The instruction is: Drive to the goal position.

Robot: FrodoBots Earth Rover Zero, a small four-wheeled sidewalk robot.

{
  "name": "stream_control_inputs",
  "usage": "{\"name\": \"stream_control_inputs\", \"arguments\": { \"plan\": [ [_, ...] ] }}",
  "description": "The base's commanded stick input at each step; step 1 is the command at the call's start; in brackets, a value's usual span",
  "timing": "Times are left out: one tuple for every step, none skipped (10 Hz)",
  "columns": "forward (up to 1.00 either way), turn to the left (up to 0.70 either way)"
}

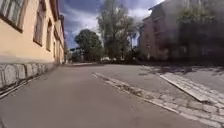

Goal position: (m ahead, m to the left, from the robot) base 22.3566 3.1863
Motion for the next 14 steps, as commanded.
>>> {"name": "stream_control_inputs", "arguments": {
  "plan": [
    [0.7, 0.14],
    [0.7, 0.4],
    [0.7, 0.24],
    [0.7, 0.05],
    [0.7, 0.05],
    [0.7, 0.05],
    [0.7, 0.05],
    [0.7, 0.05],
    [0.7, 0.05],
    [0.7, 0.05],
    [0.7, 0.05],
    [0.7, 0.05],
    [0.7, 0.05],
    [0.7, 0.05]
  ]
}}
